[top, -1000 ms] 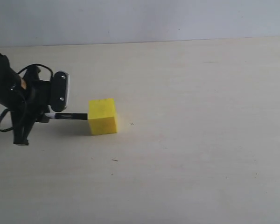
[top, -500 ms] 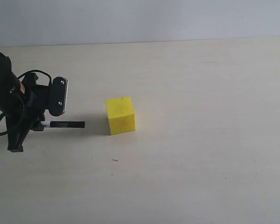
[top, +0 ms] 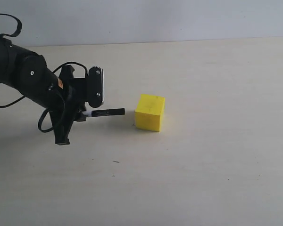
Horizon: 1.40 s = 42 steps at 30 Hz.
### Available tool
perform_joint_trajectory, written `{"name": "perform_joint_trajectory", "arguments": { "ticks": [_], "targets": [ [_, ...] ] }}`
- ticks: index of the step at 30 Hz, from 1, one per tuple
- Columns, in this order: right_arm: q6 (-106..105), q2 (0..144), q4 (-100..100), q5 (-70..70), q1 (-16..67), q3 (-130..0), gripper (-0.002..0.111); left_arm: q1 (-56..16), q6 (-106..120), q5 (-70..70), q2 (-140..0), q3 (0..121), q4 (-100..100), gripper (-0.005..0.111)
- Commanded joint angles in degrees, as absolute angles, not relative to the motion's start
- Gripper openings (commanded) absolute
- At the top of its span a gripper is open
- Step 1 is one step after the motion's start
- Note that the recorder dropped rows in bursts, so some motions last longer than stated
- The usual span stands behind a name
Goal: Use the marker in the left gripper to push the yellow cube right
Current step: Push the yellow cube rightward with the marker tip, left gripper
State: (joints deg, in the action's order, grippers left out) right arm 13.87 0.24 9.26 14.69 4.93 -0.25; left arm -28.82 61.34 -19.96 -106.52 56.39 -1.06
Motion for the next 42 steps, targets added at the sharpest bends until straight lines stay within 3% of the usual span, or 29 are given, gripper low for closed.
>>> {"name": "perform_joint_trajectory", "arguments": {
  "ticks": [1, 6, 10, 18, 22, 42],
  "targets": [
    [13.58, 0.0, 9.07, 13.8, 4.58, 0.0, 0.0, -26.69, 60.93, -21.32, -106.42, 56.75, -0.66, 0.0],
    [13.58, 0.0, 9.07, 13.8, 4.58, 0.0, 0.0, -28.73, 61.41, -17.52, -109.68, 57.63, -0.81, 0.0],
    [13.58, 0.0, 9.07, 13.8, 4.58, 0.0, 0.0, -35.64, 59.78, -18.11, -111.83, 60.76, -0.67, 0.0],
    [13.58, 0.0, 9.07, 13.8, 4.58, 0.0, 0.0, -31.24, 59.36, -24.0, -111.71, 60.76, -0.88, 0.0],
    [13.58, 0.0, 9.07, 13.8, 4.58, 0.0, 0.0, -34.84, 56.29, -11.9, -113.1, 62.06, -0.74, 0.0],
    [13.58, 0.0, 9.07, 13.8, 4.58, 0.0, 0.0, -37.93, 55.06, -17.76, -113.98, 63.93, -0.87, 0.0]
  ]
}}
